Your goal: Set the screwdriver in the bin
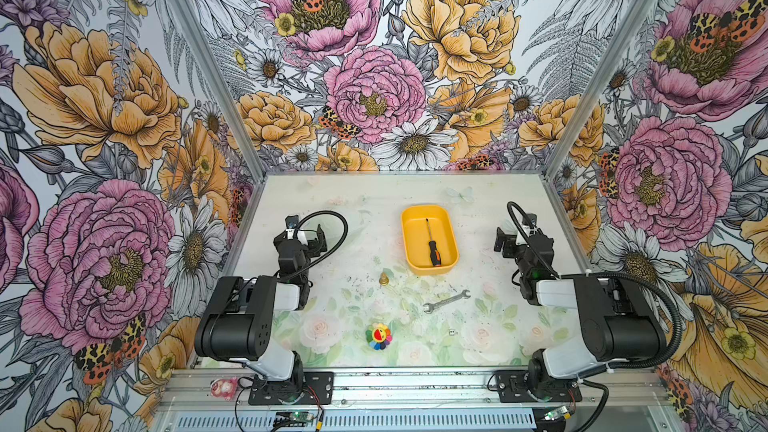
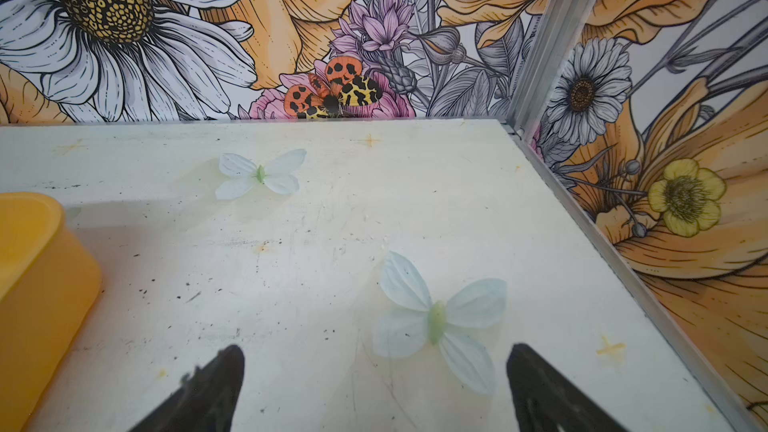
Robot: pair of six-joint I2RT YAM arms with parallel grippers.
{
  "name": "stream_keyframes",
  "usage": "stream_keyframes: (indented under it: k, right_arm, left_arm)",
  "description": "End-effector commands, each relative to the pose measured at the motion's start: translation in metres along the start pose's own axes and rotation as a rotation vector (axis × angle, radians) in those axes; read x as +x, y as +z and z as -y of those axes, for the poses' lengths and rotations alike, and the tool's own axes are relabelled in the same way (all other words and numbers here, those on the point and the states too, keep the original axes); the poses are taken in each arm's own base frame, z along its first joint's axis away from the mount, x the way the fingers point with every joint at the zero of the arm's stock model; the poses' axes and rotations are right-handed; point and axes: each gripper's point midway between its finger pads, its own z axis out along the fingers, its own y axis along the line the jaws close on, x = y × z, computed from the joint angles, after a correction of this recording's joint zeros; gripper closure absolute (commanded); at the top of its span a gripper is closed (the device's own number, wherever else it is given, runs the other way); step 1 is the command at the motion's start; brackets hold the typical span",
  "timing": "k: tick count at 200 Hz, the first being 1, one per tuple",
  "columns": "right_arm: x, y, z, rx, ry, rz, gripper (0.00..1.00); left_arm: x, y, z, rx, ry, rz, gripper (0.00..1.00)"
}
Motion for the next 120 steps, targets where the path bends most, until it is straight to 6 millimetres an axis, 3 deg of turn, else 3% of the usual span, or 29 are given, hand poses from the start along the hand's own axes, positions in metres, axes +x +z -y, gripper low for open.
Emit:
stream_keyframes:
  k: [1, 120]
  right_arm:
    - [-0.0069, 0.0007, -0.0006, -0.004, 0.011, 0.030, 0.00]
    - [-0.0066, 0.0007, -0.0004, -0.004, 0.012, 0.029, 0.00]
  left_arm:
    - [-0.0062, -0.0008, -0.0009, -0.012, 0.010, 0.030, 0.01]
    - [-0.0069, -0.0061, 0.0050, -0.007, 0.034, 0.053, 0.01]
